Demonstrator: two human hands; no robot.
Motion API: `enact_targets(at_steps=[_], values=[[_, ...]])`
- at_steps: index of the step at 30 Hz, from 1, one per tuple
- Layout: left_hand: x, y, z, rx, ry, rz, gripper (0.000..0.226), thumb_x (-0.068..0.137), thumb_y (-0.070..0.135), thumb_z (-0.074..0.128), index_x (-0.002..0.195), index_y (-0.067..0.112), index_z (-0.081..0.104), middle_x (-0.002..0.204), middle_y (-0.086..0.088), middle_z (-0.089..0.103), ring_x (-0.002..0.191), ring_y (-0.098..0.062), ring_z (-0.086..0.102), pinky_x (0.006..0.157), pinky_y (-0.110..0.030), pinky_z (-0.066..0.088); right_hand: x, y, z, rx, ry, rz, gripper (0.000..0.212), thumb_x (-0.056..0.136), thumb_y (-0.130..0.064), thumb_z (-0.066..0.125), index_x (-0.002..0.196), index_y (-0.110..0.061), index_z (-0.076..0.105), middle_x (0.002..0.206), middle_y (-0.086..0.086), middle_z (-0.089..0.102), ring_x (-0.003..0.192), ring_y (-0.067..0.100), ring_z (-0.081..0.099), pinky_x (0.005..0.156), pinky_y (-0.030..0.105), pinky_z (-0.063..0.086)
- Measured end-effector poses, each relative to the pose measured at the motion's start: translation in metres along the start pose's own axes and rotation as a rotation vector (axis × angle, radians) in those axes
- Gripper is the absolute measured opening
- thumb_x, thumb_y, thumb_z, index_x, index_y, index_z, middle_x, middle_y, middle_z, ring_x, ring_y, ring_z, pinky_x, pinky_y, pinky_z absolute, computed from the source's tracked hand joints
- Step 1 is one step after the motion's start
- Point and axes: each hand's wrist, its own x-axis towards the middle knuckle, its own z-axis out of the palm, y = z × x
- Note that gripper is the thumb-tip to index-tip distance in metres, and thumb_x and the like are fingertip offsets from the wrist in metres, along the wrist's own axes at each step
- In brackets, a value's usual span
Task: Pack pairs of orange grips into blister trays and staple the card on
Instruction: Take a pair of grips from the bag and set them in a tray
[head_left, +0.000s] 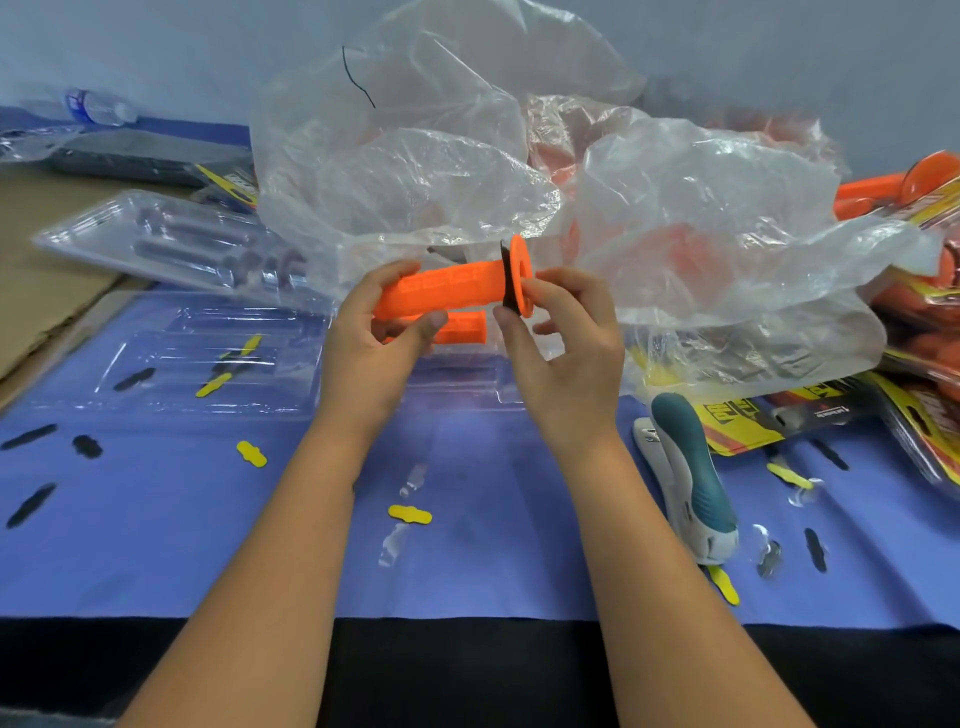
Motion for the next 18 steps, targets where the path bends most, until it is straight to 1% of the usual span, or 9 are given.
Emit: enact_targets(at_steps=[2, 4, 8, 10, 12, 14, 16, 17, 18], values=[[0.000, 0.001, -0.002, -0.002, -0.005, -0.006, 0.040, 0.084, 0.003, 0.072, 0.113, 0.028, 0.059, 0.105, 0.011, 0.061, 0.077, 0.002, 0.063, 0.069, -0.022, 0.057, -0.001, 0.006, 0.000, -0.094, -0.022, -0.061, 0.027, 0.081, -0.014, 0.078, 0.102, 0.000, 0.071, 0.110, 0.015, 0.060, 0.097, 0.028, 0.060, 0.075, 0.040, 0.054], [0.000, 0.001, -0.003, -0.003, -0.013, -0.014, 0.040, 0.083, 0.003, 0.072, 0.109, 0.030, 0.059, 0.099, 0.015, 0.062, 0.075, 0.001, 0.063, 0.068, -0.020, 0.056, -0.002, 0.007, 0.002, -0.129, -0.019, -0.103, 0.025, 0.081, -0.010, 0.077, 0.102, 0.002, 0.070, 0.108, 0.017, 0.062, 0.095, 0.031, 0.061, 0.076, 0.042, 0.054], [-0.002, 0.000, -0.003, 0.025, -0.041, -0.040, 0.037, 0.084, 0.012, 0.074, 0.106, 0.038, 0.059, 0.096, 0.016, 0.062, 0.078, -0.010, 0.064, 0.067, -0.014, 0.052, -0.002, 0.006, 0.002, -0.114, 0.068, -0.111, 0.018, 0.087, 0.000, 0.067, 0.105, 0.004, 0.071, 0.102, 0.016, 0.067, 0.086, 0.031, 0.066, 0.075, 0.043, 0.055], [-0.003, -0.001, -0.003, 0.070, -0.050, -0.040, 0.036, 0.084, 0.016, 0.075, 0.104, 0.041, 0.058, 0.094, 0.020, 0.062, 0.081, -0.010, 0.063, 0.069, -0.018, 0.053, -0.002, 0.005, 0.001, -0.128, 0.089, -0.086, 0.016, 0.087, 0.000, 0.066, 0.102, 0.004, 0.071, 0.100, 0.015, 0.068, 0.084, 0.030, 0.067, 0.076, 0.041, 0.055], [-0.002, -0.001, -0.004, 0.150, -0.049, -0.036, 0.036, 0.082, 0.020, 0.077, 0.104, 0.042, 0.058, 0.091, 0.022, 0.063, 0.082, -0.007, 0.062, 0.076, -0.024, 0.054, -0.002, 0.005, 0.000, -0.143, 0.113, -0.031, 0.013, 0.087, 0.000, 0.066, 0.098, 0.002, 0.072, 0.097, 0.012, 0.069, 0.080, 0.026, 0.067, 0.076, 0.030, 0.054], [0.000, 0.000, -0.009, 0.183, -0.060, -0.030, 0.041, 0.080, 0.020, 0.079, 0.113, 0.036, 0.059, 0.091, 0.016, 0.065, 0.080, -0.004, 0.062, 0.078, -0.023, 0.052, -0.001, 0.005, -0.001, -0.142, 0.145, 0.059, 0.010, 0.087, -0.002, 0.066, 0.094, 0.000, 0.072, 0.091, 0.009, 0.069, 0.074, 0.017, 0.064, 0.073, 0.014, 0.046], [0.003, 0.002, -0.017, 0.227, -0.105, -0.027, 0.057, 0.077, 0.023, 0.081, 0.125, 0.034, 0.053, 0.091, 0.011, 0.068, 0.079, 0.000, 0.063, 0.076, -0.017, 0.049, 0.002, 0.006, -0.002, -0.120, 0.179, 0.165, 0.006, 0.087, -0.006, 0.067, 0.090, -0.003, 0.072, 0.084, 0.005, 0.065, 0.070, 0.005, 0.055, 0.069, 0.008, 0.039], [0.003, 0.003, -0.021, 0.297, -0.146, -0.024, 0.067, 0.072, 0.029, 0.084, 0.128, 0.037, 0.048, 0.093, 0.012, 0.069, 0.083, 0.001, 0.063, 0.077, -0.017, 0.048, 0.003, 0.008, -0.003, -0.106, 0.204, 0.221, 0.005, 0.087, -0.008, 0.067, 0.088, -0.005, 0.071, 0.081, 0.002, 0.063, 0.070, 0.003, 0.052, 0.068, 0.007, 0.038], [0.004, 0.005, -0.025, 0.392, -0.203, -0.023, 0.078, 0.065, 0.037, 0.086, 0.129, 0.040, 0.042, 0.098, 0.014, 0.069, 0.091, 0.000, 0.063, 0.082, -0.021, 0.048, 0.004, 0.010, -0.004, -0.090, 0.234, 0.274, 0.005, 0.087, -0.011, 0.068, 0.086, -0.007, 0.071, 0.079, -0.001, 0.061, 0.069, 0.002, 0.051, 0.066, 0.006, 0.037]])
